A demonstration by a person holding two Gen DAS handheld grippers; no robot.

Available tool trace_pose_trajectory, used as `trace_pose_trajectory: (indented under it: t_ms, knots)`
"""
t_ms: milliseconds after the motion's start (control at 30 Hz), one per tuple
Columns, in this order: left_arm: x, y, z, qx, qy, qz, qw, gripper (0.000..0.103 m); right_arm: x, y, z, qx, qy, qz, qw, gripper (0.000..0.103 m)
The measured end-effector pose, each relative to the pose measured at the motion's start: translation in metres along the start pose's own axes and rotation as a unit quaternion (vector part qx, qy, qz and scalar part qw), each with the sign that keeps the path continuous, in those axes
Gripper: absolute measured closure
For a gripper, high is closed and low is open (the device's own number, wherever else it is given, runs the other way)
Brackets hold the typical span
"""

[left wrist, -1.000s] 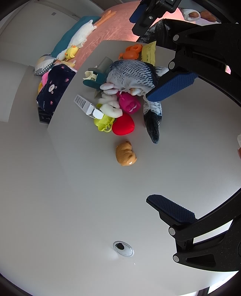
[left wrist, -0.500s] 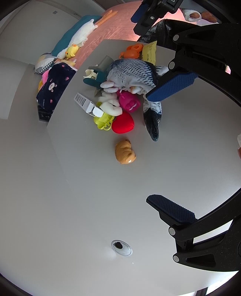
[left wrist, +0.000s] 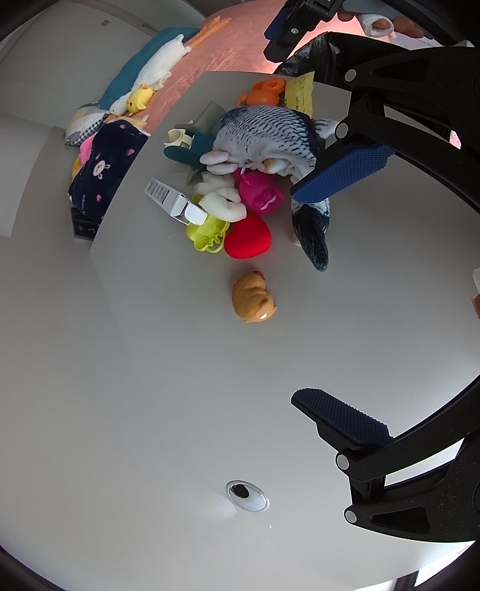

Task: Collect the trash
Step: 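Grasp the brown plush with the left gripper while the right gripper grasps the orange octopus toy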

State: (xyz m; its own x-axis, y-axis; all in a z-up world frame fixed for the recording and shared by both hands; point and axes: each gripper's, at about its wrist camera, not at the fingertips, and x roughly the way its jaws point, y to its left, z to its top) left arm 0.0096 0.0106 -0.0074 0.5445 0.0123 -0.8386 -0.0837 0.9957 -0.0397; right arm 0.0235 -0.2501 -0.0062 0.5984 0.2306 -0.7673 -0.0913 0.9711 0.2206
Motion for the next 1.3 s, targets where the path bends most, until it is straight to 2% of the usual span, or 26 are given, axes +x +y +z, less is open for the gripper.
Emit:
trace_pose_trajectory:
  t_ms: [300, 667, 833, 1133, 1200, 1267, 1300]
  knots:
    - [0.022, 0.009, 0.012, -0.003, 0.014, 0.009, 0.9999, 0.006, 0.029, -0.016, 0.008, 0.010, 0.022, -0.016, 1.000, 0.002]
    - [0.054, 0.015, 0.026, -0.007, 0.027, -0.001, 0.9996, 0.006, 0.063, -0.036, 0.011, 0.019, 0.056, -0.047, 0.997, 0.002]
    - [0.069, 0.016, 0.028, -0.008, 0.037, -0.002, 0.9993, 0.006, 0.079, -0.039, 0.012, 0.013, 0.069, -0.064, 0.995, 0.007]
    - [0.093, 0.012, 0.027, 0.020, 0.062, 0.012, 0.9978, 0.028, 0.097, -0.035, 0.009, -0.019, 0.081, -0.095, 0.992, 0.020]
    - [0.098, 0.011, 0.026, 0.027, 0.067, 0.017, 0.9972, 0.034, 0.098, -0.033, 0.009, -0.028, 0.075, -0.097, 0.992, 0.026]
    - [0.100, 0.013, 0.024, 0.028, 0.067, 0.016, 0.9973, 0.038, 0.096, -0.032, 0.009, -0.033, 0.068, -0.096, 0.992, 0.039]
    - [0.100, 0.014, 0.024, 0.025, 0.064, 0.016, 0.9975, 0.040, 0.096, -0.031, 0.009, -0.036, 0.066, -0.095, 0.993, 0.040]
